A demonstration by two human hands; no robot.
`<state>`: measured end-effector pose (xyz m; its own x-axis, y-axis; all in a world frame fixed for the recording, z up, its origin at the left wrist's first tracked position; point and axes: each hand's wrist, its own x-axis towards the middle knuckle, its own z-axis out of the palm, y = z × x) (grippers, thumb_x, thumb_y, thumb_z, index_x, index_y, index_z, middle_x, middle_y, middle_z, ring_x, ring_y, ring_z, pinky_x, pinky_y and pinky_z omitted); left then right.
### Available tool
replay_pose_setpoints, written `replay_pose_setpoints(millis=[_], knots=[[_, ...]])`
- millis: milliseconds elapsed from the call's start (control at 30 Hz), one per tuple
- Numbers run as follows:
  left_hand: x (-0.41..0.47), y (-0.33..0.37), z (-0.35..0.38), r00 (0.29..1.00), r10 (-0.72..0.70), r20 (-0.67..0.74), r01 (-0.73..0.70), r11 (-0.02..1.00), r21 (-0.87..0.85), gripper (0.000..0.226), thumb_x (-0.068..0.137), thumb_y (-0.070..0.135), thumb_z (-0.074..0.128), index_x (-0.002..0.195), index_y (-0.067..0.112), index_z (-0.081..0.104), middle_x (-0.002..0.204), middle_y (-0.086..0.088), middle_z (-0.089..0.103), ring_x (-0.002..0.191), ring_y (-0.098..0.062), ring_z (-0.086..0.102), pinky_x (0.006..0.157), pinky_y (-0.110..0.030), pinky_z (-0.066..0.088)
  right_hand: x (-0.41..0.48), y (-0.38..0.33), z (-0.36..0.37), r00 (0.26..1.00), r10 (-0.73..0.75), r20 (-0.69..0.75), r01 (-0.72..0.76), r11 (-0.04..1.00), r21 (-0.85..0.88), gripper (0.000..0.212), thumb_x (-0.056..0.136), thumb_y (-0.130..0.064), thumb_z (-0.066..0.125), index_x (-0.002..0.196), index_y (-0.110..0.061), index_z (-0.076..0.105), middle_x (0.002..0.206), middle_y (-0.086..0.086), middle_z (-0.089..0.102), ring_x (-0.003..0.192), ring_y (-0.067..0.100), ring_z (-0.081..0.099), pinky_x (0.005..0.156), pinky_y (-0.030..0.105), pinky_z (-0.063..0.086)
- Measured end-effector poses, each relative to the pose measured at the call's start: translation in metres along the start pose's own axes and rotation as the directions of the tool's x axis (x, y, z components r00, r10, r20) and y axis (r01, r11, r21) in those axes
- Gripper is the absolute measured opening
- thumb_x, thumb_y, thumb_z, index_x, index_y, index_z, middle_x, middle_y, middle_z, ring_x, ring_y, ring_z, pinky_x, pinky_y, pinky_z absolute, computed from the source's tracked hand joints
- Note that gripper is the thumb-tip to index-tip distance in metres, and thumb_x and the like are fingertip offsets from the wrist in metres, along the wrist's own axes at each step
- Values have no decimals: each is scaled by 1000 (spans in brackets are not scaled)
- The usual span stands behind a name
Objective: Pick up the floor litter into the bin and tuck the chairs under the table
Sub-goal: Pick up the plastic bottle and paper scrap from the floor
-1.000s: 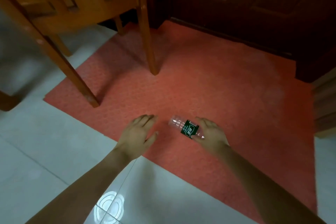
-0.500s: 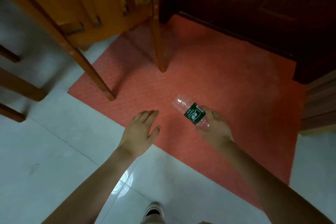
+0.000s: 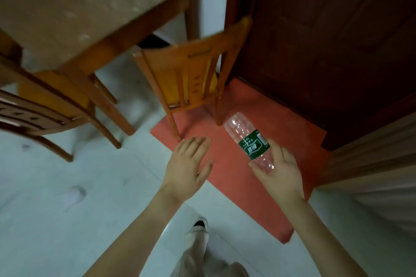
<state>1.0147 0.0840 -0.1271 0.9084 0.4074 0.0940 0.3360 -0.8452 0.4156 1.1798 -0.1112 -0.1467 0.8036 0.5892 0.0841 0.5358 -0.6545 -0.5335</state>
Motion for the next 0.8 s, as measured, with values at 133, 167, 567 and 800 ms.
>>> replay_pose_setpoints(millis=[133, 167, 567, 800], knots=[[-60, 65, -100, 991, 23, -135, -20, 1000, 18, 49, 97, 39, 41, 141, 20, 45, 143, 0, 48, 137, -22, 35, 115, -41, 24, -56, -73, -87, 996, -67, -60, 71, 996, 54, 79, 70, -43, 81, 137, -19, 48, 111, 5, 61, 101, 27, 55, 82, 37, 51], [-78, 76, -117, 987, 10, -161, -8, 1000, 15, 48, 97, 39, 41, 141, 20, 45, 143, 1, 48, 137, -22, 36, 115, -41, 24, -71, -88, -101, 993, -99, -68, 104, 993, 64, 80, 69, -44, 81, 137, -19, 47, 111, 5, 61, 101, 26, 55, 82, 37, 50], [-306, 77, -136, 872, -403, -277, 416, 909, -12, 52, 95, 47, 36, 136, 19, 51, 136, 1, 56, 128, -24, 49, 107, -36, 33, -204, -180, -86, 894, -410, 179, 405, 912, 66, 75, 72, -48, 75, 135, -16, 50, 111, 3, 61, 101, 27, 54, 85, 36, 47], [-416, 5, -174, 732, -580, -358, 596, 799, -78, 52, 95, 48, 36, 135, 19, 53, 135, 4, 56, 127, -21, 49, 107, -32, 32, -248, -284, -19, 816, -514, 264, 488, 858, 161, 75, 73, -40, 80, 138, -18, 49, 113, 4, 60, 101, 26, 53, 83, 35, 44]])
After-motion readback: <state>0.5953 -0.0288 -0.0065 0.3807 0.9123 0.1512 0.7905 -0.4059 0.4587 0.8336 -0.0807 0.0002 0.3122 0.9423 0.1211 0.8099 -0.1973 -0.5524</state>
